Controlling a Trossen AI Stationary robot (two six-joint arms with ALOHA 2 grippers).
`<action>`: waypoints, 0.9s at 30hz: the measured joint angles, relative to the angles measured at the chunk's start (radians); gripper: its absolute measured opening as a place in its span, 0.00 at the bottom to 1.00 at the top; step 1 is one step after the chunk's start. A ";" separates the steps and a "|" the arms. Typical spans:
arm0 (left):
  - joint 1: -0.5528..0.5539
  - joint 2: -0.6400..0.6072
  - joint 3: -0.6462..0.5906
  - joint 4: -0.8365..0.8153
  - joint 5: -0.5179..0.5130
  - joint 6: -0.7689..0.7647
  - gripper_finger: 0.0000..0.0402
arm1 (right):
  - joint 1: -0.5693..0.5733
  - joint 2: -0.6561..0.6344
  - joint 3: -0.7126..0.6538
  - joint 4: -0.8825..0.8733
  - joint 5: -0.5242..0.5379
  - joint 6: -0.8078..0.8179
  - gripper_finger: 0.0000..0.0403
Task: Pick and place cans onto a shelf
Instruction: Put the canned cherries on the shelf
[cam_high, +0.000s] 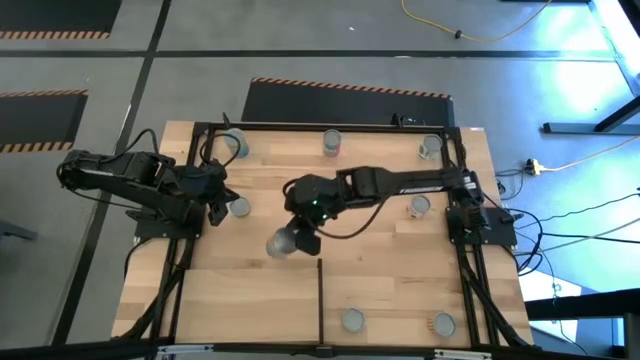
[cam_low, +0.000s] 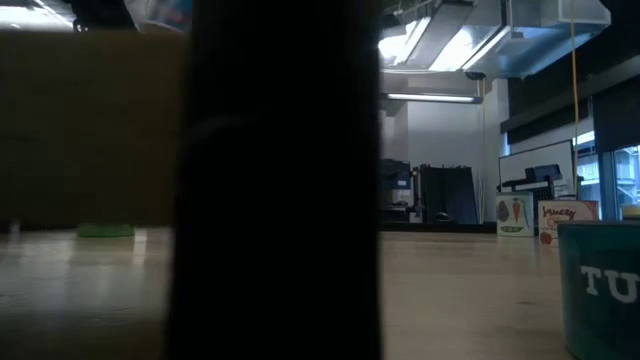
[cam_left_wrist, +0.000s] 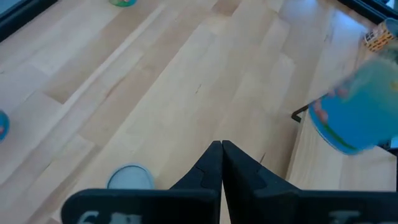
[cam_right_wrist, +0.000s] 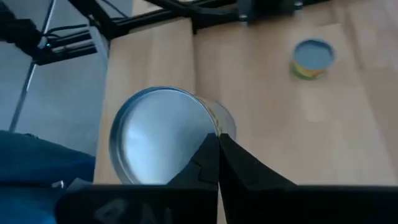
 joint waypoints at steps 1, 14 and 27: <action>0.000 0.000 0.000 0.000 0.000 0.001 0.00 | 0.003 0.007 0.000 0.010 -0.017 0.000 0.00; 0.000 0.000 0.000 -0.003 0.000 0.014 0.00 | 0.055 0.036 0.000 0.051 -0.055 -0.004 0.00; 0.000 0.000 0.000 -0.003 0.000 0.059 0.00 | 0.144 0.058 0.000 0.066 -0.001 -0.007 0.00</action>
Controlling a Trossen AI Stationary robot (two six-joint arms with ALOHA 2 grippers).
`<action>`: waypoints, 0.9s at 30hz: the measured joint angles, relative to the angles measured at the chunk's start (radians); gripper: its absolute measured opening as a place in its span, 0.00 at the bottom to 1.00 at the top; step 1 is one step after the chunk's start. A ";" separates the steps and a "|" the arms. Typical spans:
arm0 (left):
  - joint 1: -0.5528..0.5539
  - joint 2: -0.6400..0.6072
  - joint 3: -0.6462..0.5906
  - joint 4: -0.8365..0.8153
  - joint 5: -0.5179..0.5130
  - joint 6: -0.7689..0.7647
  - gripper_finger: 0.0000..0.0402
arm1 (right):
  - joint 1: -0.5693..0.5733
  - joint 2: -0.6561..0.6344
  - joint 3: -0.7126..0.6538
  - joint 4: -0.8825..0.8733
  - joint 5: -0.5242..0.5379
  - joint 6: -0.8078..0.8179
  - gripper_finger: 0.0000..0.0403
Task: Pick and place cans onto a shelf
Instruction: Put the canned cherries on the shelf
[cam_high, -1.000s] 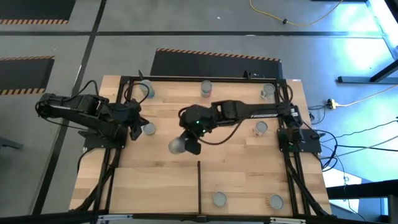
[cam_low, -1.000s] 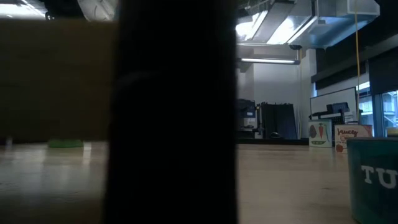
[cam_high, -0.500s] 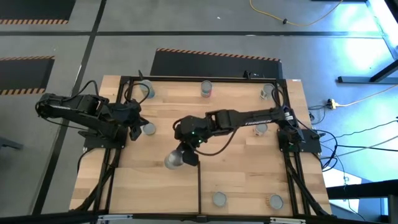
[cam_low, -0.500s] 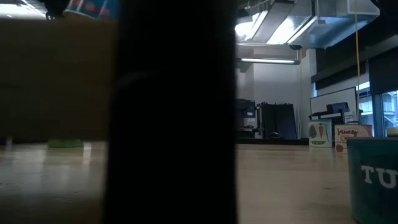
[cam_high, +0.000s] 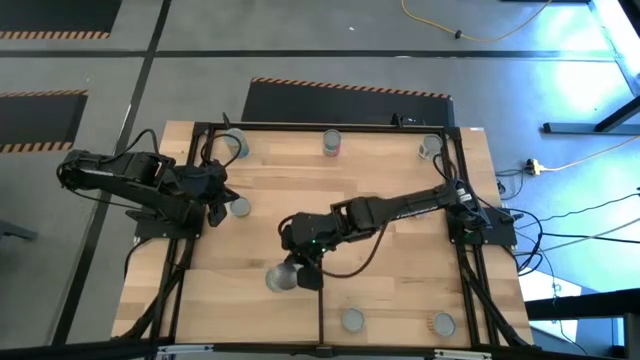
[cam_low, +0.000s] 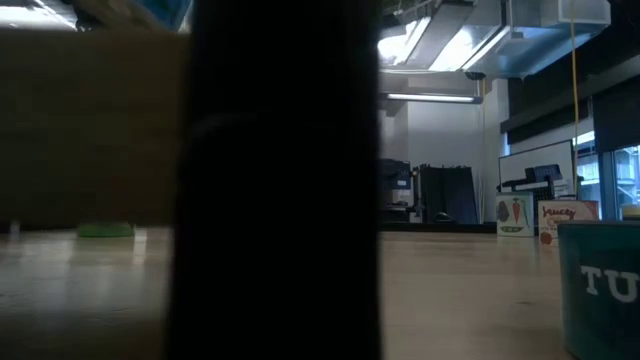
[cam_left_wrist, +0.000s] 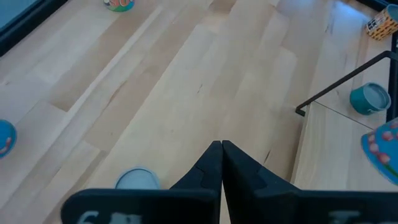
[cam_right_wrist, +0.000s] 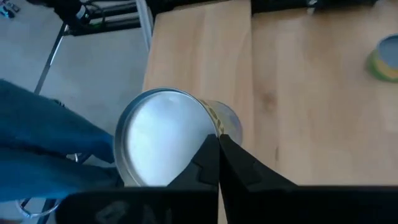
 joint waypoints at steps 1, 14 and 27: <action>0.000 0.000 0.000 0.000 0.000 0.007 0.00 | 0.005 0.010 0.000 0.012 -0.002 0.000 0.00; 0.000 0.000 0.000 -0.002 0.000 0.037 0.00 | 0.014 0.078 0.000 0.050 -0.055 0.033 0.00; 0.000 0.000 0.000 -0.002 0.000 0.048 0.00 | 0.011 0.112 0.000 -0.032 -0.051 0.055 0.00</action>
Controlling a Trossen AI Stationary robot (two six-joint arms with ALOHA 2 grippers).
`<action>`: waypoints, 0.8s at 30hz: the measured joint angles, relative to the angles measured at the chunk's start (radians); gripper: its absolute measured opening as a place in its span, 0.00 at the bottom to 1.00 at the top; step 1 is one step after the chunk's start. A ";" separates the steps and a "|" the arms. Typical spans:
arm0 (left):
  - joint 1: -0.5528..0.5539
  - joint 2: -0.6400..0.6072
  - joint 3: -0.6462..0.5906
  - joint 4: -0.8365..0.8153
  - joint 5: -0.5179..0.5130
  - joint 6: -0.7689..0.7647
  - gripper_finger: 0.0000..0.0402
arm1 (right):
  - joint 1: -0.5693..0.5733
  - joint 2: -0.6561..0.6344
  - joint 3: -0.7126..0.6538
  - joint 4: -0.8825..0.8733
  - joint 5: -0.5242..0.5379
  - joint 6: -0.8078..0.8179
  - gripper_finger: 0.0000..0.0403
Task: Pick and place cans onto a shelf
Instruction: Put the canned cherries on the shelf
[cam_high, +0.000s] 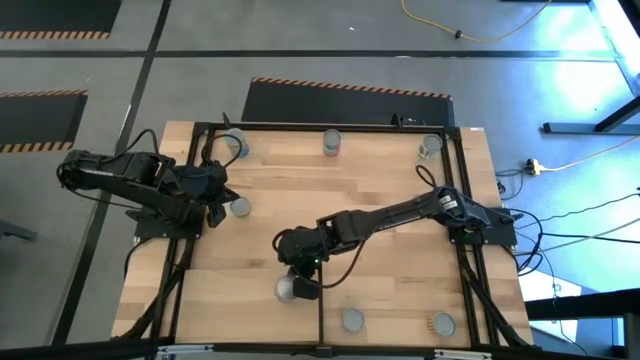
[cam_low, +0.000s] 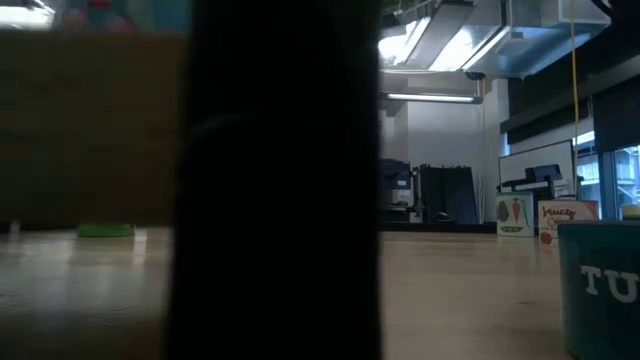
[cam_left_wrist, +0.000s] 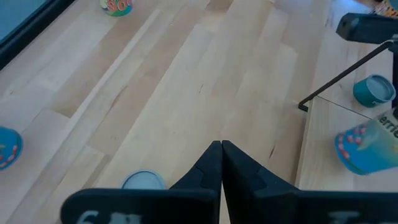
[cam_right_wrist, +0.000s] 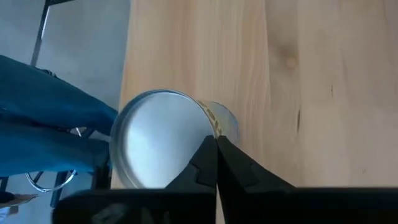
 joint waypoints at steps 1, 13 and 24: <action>0.000 0.000 0.000 0.000 0.000 0.000 0.00 | 0.000 0.001 0.000 -0.004 0.006 0.000 0.00; 0.000 0.000 0.000 0.000 0.000 0.000 0.00 | -0.002 0.016 0.000 -0.023 0.040 0.006 0.00; 0.000 0.000 0.000 0.000 0.000 0.000 0.00 | -0.002 0.016 0.000 -0.033 0.032 0.001 0.02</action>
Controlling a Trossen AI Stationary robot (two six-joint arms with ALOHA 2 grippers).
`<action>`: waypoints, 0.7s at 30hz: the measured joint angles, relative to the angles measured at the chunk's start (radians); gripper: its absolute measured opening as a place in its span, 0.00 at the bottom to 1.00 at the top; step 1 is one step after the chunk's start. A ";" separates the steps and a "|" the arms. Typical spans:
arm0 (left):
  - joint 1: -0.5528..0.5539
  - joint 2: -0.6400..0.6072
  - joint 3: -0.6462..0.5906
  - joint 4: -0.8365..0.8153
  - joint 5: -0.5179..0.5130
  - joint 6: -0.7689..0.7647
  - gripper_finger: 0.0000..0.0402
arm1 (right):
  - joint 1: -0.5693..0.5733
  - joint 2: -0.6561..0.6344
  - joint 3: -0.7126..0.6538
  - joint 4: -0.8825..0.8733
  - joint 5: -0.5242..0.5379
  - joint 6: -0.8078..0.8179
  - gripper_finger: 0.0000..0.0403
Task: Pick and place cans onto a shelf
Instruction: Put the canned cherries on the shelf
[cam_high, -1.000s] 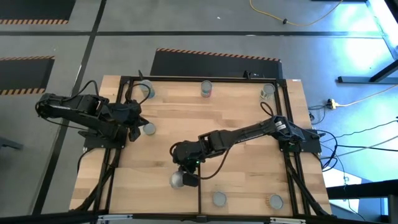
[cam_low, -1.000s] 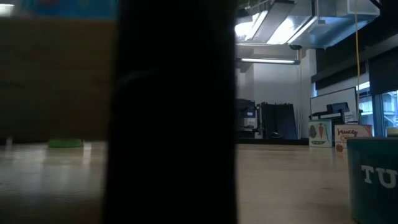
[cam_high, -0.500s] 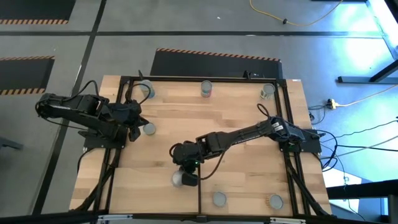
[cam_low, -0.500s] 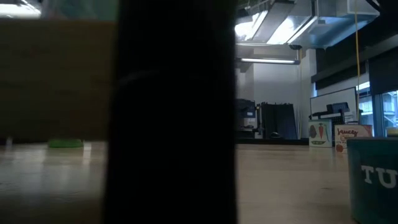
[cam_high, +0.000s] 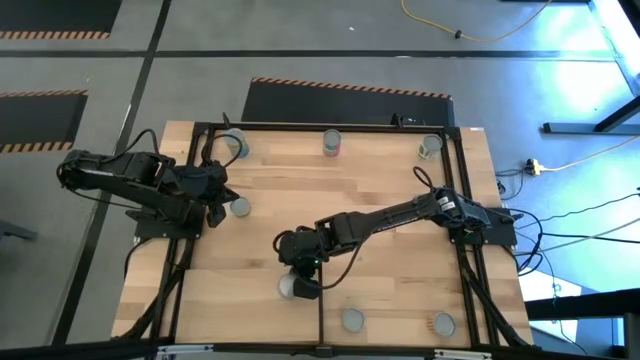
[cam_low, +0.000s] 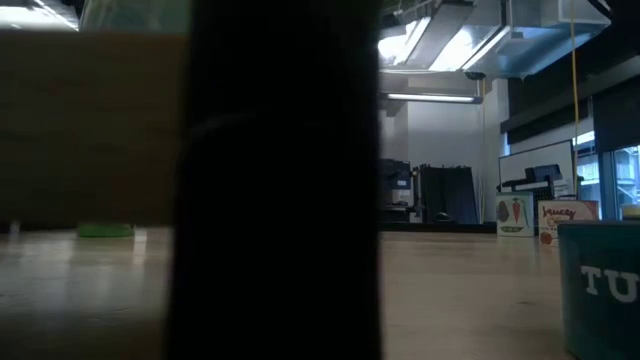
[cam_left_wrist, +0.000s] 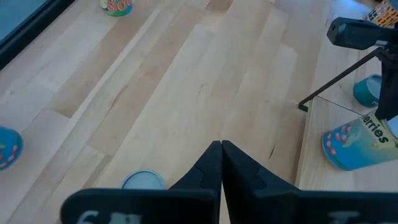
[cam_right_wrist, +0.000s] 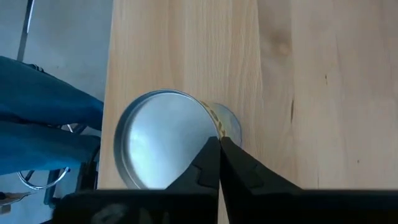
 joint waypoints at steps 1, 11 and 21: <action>0.000 0.000 0.000 0.000 0.000 0.000 0.00 | 0.000 0.000 0.000 0.000 0.000 0.000 0.03; 0.000 0.000 0.000 0.000 0.034 0.000 0.00 | 0.000 0.000 0.000 0.002 0.000 0.002 0.08; 0.000 0.000 0.000 0.000 0.051 0.000 0.00 | 0.000 0.000 0.000 0.029 0.000 -0.004 0.15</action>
